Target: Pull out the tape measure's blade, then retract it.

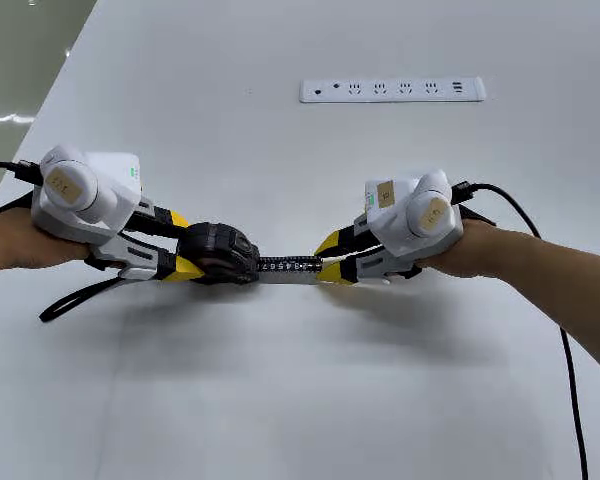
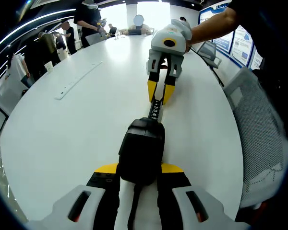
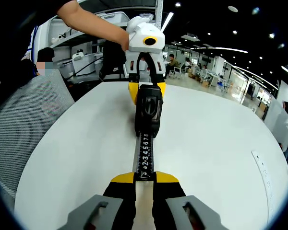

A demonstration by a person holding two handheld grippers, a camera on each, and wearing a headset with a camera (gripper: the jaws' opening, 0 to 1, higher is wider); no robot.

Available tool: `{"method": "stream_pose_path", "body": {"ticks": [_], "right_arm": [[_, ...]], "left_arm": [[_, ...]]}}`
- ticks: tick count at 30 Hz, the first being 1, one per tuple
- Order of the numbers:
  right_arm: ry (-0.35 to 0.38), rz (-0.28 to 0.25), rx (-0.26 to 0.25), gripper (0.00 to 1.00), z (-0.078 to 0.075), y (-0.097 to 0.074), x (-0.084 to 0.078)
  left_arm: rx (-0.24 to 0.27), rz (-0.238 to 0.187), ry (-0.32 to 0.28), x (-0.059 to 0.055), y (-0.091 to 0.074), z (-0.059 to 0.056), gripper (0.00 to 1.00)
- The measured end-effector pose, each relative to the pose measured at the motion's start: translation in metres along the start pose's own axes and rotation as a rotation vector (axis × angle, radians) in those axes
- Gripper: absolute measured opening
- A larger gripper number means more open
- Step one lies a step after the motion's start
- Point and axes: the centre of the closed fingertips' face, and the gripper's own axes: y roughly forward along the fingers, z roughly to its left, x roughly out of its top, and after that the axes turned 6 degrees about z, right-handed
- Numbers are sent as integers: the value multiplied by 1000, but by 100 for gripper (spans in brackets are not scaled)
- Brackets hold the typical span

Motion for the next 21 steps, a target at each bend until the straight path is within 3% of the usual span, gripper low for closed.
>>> {"method": "stream_pose_path", "body": {"ticks": [21], "right_arm": [[27, 12, -5, 8, 1, -18, -19]], "left_arm": [[-3, 5, 2, 1, 0, 0, 24]]}}
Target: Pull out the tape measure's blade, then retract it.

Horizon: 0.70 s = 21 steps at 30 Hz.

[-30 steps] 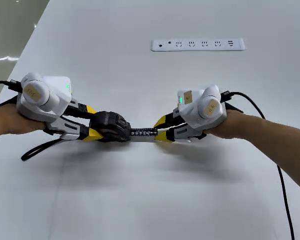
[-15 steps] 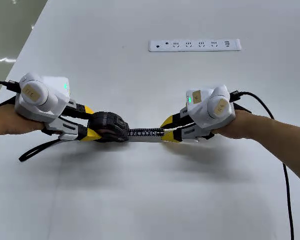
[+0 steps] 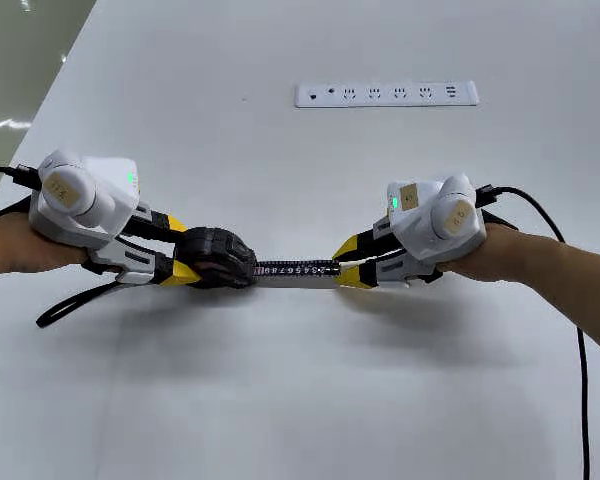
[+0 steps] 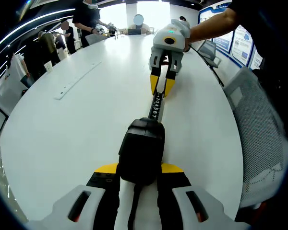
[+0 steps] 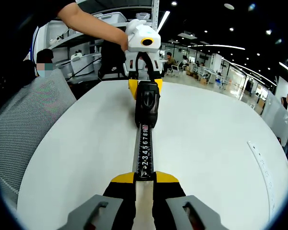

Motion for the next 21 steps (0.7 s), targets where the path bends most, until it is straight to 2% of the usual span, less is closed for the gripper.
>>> {"method": "stream_pose_path", "body": {"ticks": [21], "right_arm": [[36, 14, -2, 8, 4, -14, -19]], "left_arm": [[-1, 8, 4, 1, 1, -1, 24]]}}
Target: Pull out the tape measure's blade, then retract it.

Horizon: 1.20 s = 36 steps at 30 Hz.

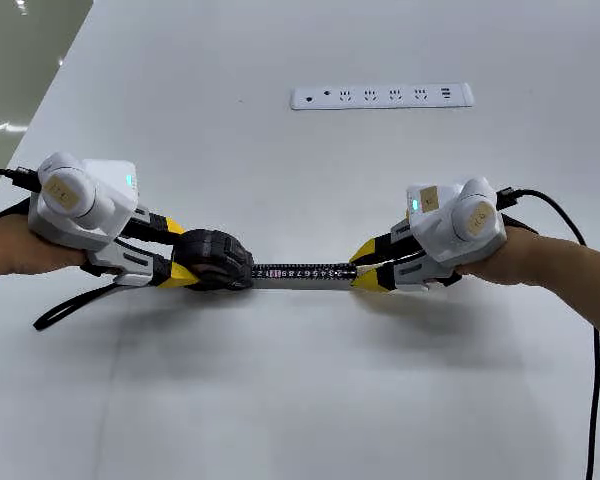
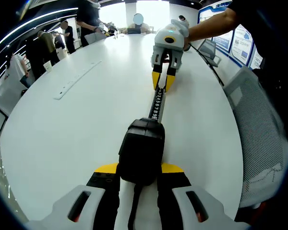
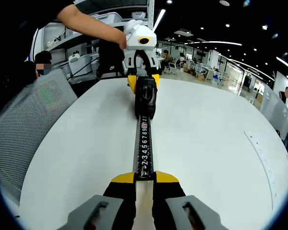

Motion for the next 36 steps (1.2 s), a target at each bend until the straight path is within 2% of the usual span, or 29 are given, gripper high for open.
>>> {"method": "stream_pose_path", "body": {"ticks": [14, 36], "right_arm": [[15, 20, -12, 8, 2, -11, -12], [69, 46, -24, 7, 1, -33, -39]], "left_arm": [[-1, 1, -3, 1, 0, -1, 24], [-3, 3, -3, 1, 1, 0, 24]]}}
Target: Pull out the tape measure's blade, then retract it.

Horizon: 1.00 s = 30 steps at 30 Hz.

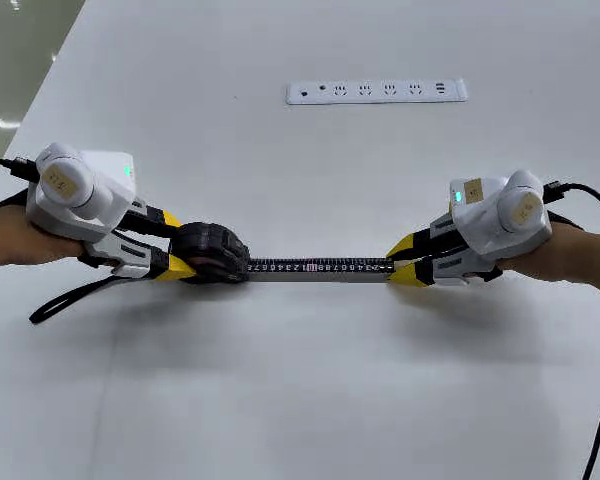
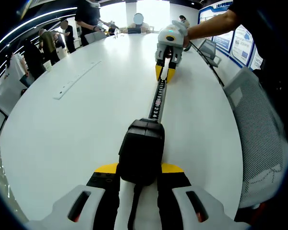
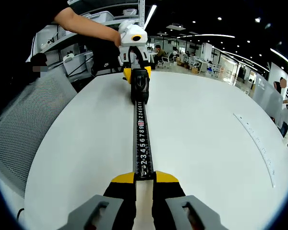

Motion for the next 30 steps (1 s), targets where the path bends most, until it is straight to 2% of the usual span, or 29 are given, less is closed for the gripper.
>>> {"method": "stream_pose_path", "body": {"ticks": [30], "right_arm": [[43, 36, -11, 7, -1, -24, -27]], "left_arm": [[-5, 8, 2, 1, -1, 0, 24]]}}
